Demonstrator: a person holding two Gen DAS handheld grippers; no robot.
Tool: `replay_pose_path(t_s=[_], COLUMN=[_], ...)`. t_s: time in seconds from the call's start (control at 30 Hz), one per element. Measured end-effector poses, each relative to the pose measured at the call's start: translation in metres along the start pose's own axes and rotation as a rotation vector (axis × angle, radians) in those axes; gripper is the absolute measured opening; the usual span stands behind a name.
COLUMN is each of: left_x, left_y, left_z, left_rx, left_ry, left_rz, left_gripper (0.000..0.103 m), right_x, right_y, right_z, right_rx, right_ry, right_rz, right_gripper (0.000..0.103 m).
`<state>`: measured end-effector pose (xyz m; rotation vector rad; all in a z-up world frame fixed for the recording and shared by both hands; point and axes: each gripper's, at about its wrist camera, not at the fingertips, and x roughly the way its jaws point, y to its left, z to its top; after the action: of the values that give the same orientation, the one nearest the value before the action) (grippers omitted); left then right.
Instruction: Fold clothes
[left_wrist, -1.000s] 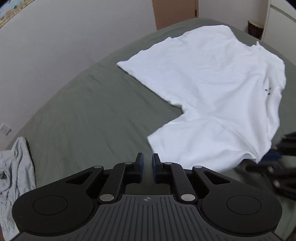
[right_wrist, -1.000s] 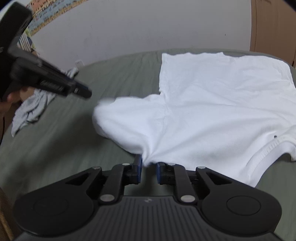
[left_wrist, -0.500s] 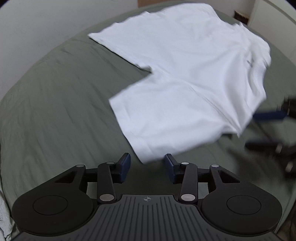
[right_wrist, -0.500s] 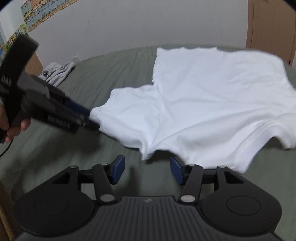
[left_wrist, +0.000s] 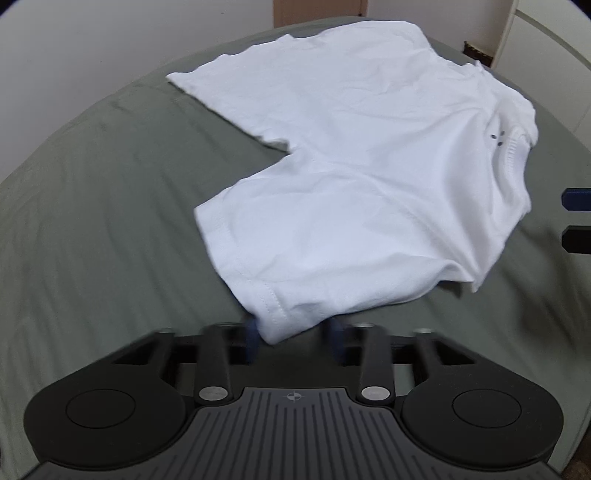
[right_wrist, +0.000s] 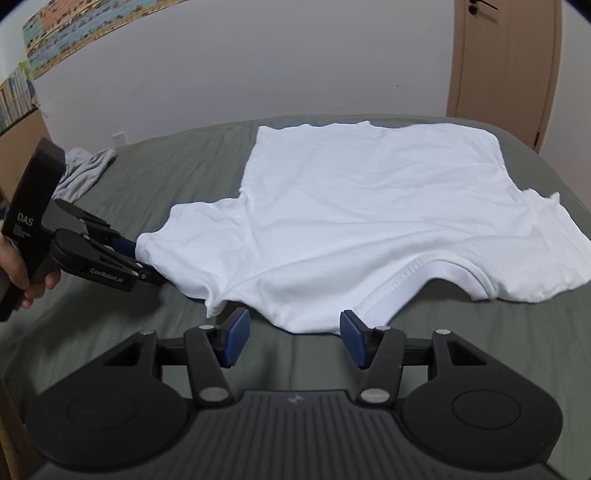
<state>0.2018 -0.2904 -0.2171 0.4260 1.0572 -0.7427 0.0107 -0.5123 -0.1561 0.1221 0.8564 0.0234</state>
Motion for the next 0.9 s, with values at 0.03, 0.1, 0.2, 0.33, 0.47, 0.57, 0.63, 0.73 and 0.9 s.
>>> replay_pose_path(t_s=[0.03,0.1,0.2,0.33,0.47,0.57,0.63,0.73,0.9], left_x=[-0.005,-0.018,-0.044,-0.037,-0.01,-0.014,-0.026,-0.043,-0.04], left_y=[-0.001,0.0,0.006,0.015,0.02,0.015,0.004,-0.025,-0.085], left_z=[0.003,0.008,0.011,-0.003,-0.02,-0.02,-0.015,-0.003,0.022], left_rx=[0.004,0.011,0.054,0.086,0.069,0.065,0.087,0.14,0.231], left_ry=[-0.008,-0.029,-0.006,0.086,0.171,0.145,0.105,0.02,-0.02], left_rz=[-0.006,-0.008,0.022,0.08,0.151,0.174,0.183,0.163,0.037], left_gripper=[0.014,0.014,0.014,0.014,0.011,0.013,0.024,0.048,0.054], right_x=[-0.001,-0.004,-0.007,-0.01,-0.013,-0.016,-0.02,-0.026,-0.024], right_y=[-0.002,-0.007,-0.014,-0.024,-0.031,-0.039,-0.052,-0.082,-0.156], right_z=[0.0,-0.001,-0.003,-0.006,-0.008,-0.008,-0.007,-0.002,0.005], right_rx=[0.001,0.009,0.021,0.024,0.036,0.038,0.055,0.143,0.387], right_ry=[-0.003,-0.006,-0.006,-0.003,-0.002,0.002,0.001,-0.007,-0.016], right_rz=[-0.008,-0.018,-0.031,-0.05,-0.06,-0.073,-0.09,-0.103,-0.138], right_gripper=[0.057,0.057,0.057,0.057,0.057,0.058,0.062,0.069,0.069])
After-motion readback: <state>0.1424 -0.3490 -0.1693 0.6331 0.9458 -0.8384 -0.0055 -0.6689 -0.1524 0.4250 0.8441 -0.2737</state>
